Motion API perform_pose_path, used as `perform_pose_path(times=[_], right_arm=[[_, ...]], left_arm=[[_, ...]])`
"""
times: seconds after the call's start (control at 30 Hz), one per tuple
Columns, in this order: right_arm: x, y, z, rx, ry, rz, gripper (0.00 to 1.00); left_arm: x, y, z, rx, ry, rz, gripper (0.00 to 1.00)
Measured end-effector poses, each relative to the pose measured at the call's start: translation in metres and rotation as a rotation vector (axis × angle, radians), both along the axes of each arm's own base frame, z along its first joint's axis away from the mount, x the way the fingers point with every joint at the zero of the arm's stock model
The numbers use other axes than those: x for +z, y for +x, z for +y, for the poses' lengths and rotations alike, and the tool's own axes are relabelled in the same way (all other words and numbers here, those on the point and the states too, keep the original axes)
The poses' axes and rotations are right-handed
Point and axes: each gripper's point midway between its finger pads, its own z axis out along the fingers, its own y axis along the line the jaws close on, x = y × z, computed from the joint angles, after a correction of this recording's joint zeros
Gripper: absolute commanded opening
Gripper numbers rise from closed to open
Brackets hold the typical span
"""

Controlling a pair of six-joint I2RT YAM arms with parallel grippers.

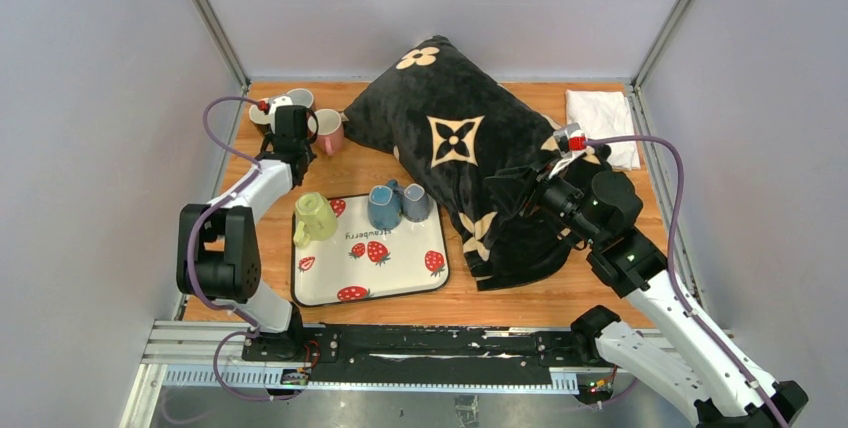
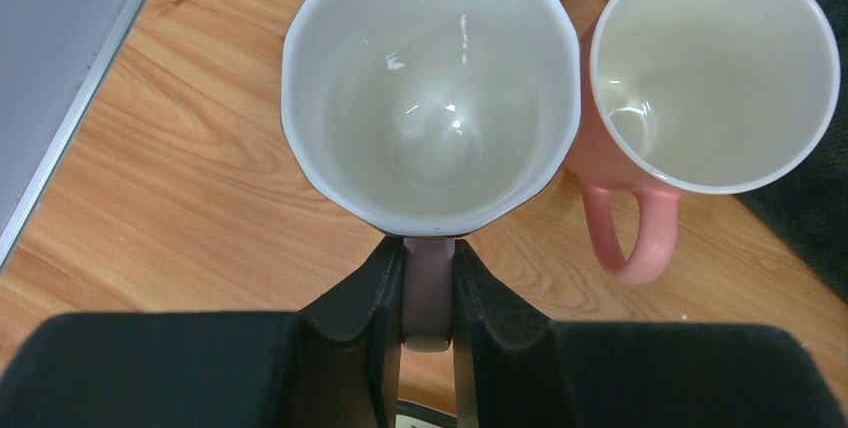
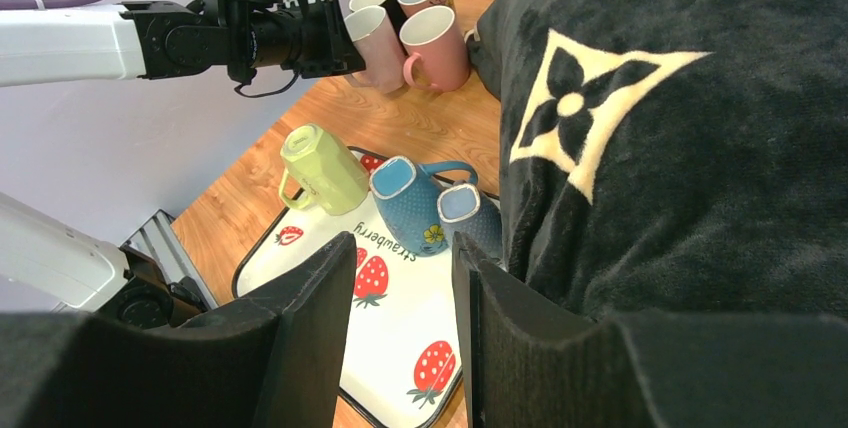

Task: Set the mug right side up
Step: Place the cup at the corner of the board.

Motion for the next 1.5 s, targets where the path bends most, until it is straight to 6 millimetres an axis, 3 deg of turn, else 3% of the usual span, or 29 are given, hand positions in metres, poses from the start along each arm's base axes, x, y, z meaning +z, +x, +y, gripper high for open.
perform_pose_path(times=[0.27,0.43,0.73,1.3,1.5], right_arm=[[-0.004,0.002,0.002,0.002,-0.006,0.011,0.45],[-0.004,0.001,0.002,0.008,-0.006,0.012,0.45],[-0.004,0.0,0.003,0.014,-0.006,0.012,0.45],[0.0,0.0,0.004,0.019,-0.002,0.005,0.45],[-0.002,0.001,0.004,0.019,-0.005,0.011,0.45]], left_arm=[[-0.009,0.0,-0.001,0.0,-0.012,0.019,0.02],[-0.019,-0.003,-0.002,0.005,-0.023,0.05,0.11],[-0.018,-0.002,-0.002,0.02,-0.038,0.043,0.33],[-0.007,0.004,-0.002,0.025,-0.043,0.019,0.47],[0.019,0.0,-0.004,0.021,-0.054,-0.022,0.5]])
